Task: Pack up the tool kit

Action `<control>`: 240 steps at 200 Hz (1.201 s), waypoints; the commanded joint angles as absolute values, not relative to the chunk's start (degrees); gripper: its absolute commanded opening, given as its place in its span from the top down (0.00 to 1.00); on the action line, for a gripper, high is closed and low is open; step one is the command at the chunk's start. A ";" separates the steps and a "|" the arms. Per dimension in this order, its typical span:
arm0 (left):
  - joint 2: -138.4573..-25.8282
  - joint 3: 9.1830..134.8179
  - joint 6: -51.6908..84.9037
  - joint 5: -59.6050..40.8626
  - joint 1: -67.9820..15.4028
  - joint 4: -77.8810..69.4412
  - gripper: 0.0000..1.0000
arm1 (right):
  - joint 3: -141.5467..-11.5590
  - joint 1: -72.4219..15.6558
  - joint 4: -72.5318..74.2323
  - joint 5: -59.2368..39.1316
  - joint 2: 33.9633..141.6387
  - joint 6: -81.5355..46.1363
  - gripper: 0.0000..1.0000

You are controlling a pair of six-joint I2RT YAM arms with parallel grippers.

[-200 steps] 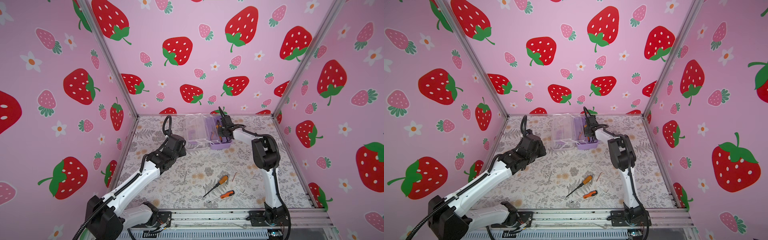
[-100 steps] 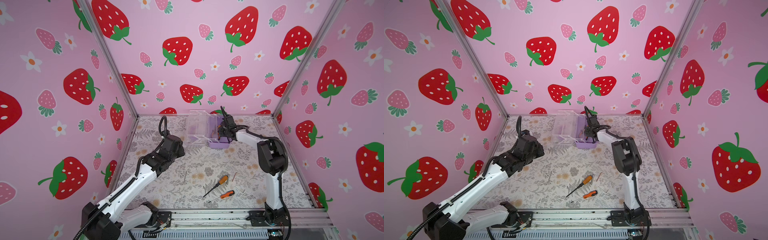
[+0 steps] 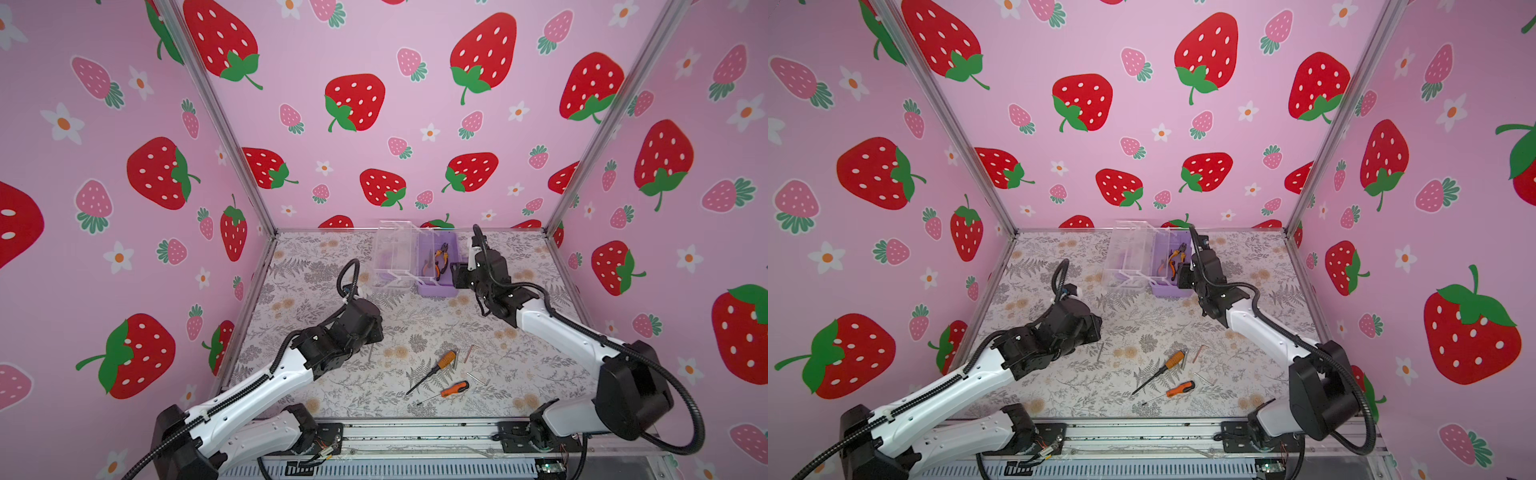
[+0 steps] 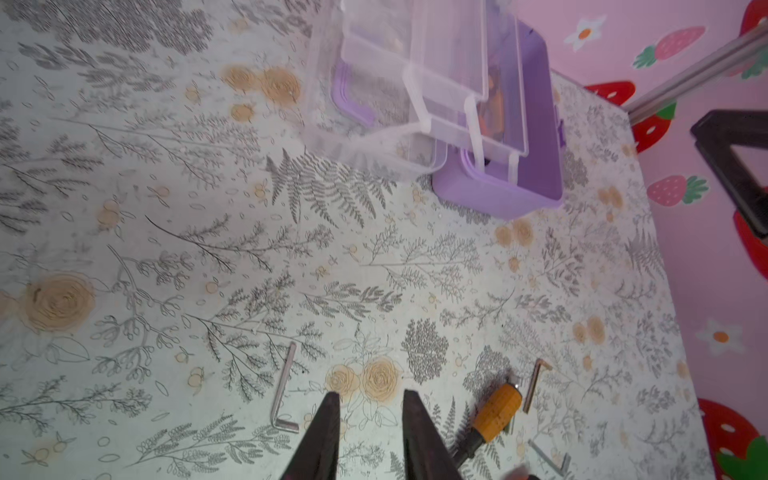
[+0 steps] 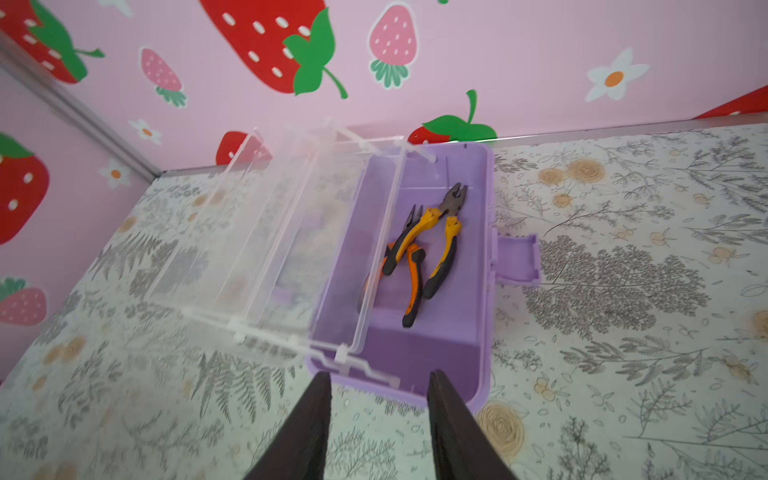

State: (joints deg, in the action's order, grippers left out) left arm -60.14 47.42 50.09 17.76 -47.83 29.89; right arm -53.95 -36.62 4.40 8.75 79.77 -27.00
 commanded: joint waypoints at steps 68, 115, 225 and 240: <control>-76.97 53.24 53.27 26.64 -67.37 33.03 0.67 | -32.63 -41.55 1.64 10.64 63.47 -27.35 0.55; -85.91 55.66 54.84 22.39 -72.27 28.85 0.87 | -34.47 -41.58 2.42 7.53 69.97 -28.26 0.56; -94.00 61.41 47.37 17.84 -73.70 31.17 0.78 | -36.77 -41.66 3.41 3.31 75.78 -27.07 0.56; -95.06 61.27 46.16 16.40 -73.69 31.35 0.76 | -35.93 -41.75 3.46 2.44 75.41 -26.49 0.55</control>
